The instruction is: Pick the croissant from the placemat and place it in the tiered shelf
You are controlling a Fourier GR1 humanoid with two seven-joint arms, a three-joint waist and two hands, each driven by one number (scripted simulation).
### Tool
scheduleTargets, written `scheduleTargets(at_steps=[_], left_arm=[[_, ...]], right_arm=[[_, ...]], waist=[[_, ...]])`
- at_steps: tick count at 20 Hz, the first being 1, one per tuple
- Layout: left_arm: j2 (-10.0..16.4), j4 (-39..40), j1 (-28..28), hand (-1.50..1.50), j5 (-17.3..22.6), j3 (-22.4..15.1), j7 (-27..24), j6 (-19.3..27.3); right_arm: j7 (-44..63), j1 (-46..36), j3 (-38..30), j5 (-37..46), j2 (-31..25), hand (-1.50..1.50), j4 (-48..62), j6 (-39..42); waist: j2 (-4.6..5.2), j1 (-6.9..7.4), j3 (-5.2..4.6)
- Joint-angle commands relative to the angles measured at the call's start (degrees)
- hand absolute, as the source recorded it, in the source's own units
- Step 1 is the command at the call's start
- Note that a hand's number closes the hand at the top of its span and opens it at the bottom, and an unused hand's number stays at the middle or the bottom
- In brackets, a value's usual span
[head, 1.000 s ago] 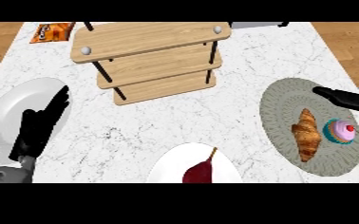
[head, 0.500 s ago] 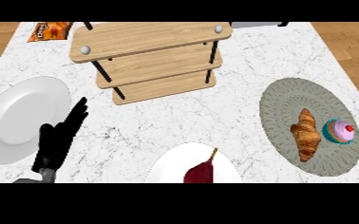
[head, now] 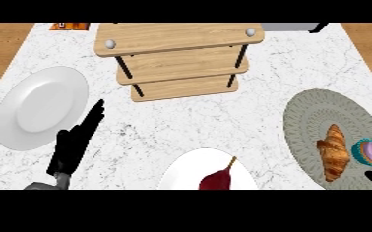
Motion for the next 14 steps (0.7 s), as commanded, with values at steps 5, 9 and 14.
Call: scheduleTargets(at_steps=[5,9,14], left_arm=[[-1.91,-0.55,-1.11,0.0,-2.18,-2.68,0.22,0.37],[-1.75,-0.94,-3.76,0.0,-1.55,-2.3,1.84,-0.99],[-2.36,2.25,-2.1,0.0,-1.36,-1.52,-1.05,-2.4]], right_arm=[[27.71,6.51,4.64,12.53,-19.7,-1.5,-0.93,6.77],[44.56,1.83,6.67,16.54,-27.05,-1.5,-2.5,11.45],[54.0,-12.93,15.48,18.41,-24.4,-1.5,-0.02,16.82]], waist=[[1.35,3.76,-0.34],[1.14,4.77,-0.11],[0.68,4.32,0.21]])
